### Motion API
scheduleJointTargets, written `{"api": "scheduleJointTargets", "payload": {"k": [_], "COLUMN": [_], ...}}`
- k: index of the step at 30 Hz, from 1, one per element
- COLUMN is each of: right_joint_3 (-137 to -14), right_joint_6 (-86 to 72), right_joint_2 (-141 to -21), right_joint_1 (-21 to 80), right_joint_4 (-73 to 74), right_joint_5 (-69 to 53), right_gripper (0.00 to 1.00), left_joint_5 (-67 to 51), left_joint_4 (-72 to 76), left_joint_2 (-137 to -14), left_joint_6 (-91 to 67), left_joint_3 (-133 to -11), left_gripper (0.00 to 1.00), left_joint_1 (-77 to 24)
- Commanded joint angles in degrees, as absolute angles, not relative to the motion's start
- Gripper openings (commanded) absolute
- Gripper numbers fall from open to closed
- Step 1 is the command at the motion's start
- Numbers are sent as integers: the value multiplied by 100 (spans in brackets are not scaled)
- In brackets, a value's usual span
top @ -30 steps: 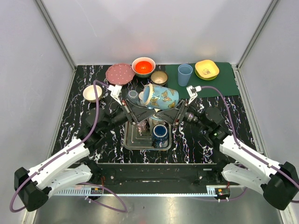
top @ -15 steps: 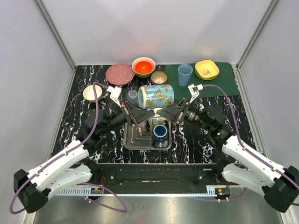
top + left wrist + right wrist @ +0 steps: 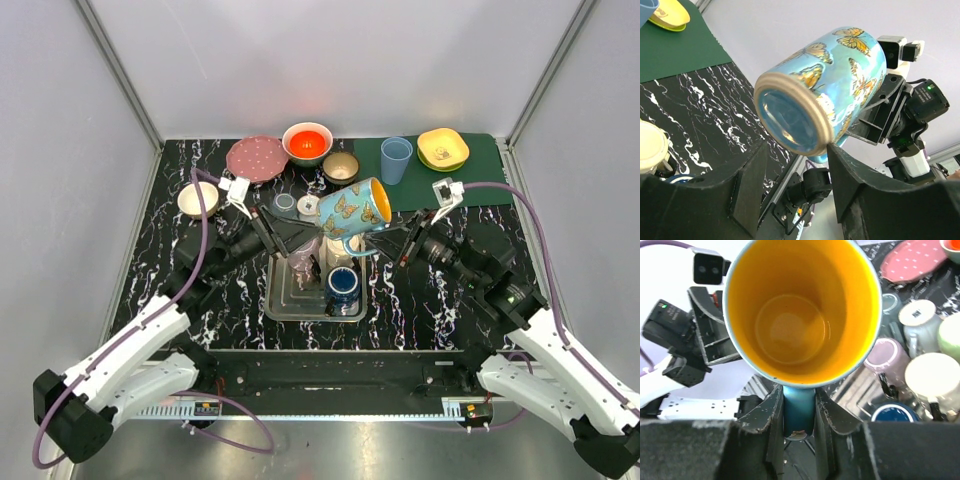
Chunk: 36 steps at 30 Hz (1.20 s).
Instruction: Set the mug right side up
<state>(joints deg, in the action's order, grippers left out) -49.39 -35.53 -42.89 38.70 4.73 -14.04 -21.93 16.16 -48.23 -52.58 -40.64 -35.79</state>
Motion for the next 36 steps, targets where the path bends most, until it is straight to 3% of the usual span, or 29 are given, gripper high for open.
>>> {"api": "scheduleJointTargets", "payload": {"k": [1, 8, 17, 23, 36], "right_joint_3": [-5519, -6599, -6742, -6671, -6952], "right_joint_6": [-3192, -2576, -2285, -2979, -2716], "right_joint_2": [-4087, -4350, -5553, -6766, -8796], "right_joint_1": [3893, 3894, 3613, 1883, 476], "right_joint_4": [587, 2651, 3085, 2989, 2294], "right_joint_5": [-740, 1930, 4613, 4254, 4272], "right_gripper": [0, 0, 0, 0, 0], "left_joint_5": [-2417, -1548, -230, 298, 694], "left_joint_4": [1979, 617, -904, -1766, -2311], "left_joint_2": [-4914, -4002, -3270, -3226, -2506], "left_joint_6": [-5274, -4545, -3797, -3621, -3568], "left_joint_3": [-4342, -4412, -4535, -4518, -3973], "left_gripper": [54, 54, 51, 49, 49], "left_joint_1": [-3507, -3340, -3331, -3331, -3331]}}
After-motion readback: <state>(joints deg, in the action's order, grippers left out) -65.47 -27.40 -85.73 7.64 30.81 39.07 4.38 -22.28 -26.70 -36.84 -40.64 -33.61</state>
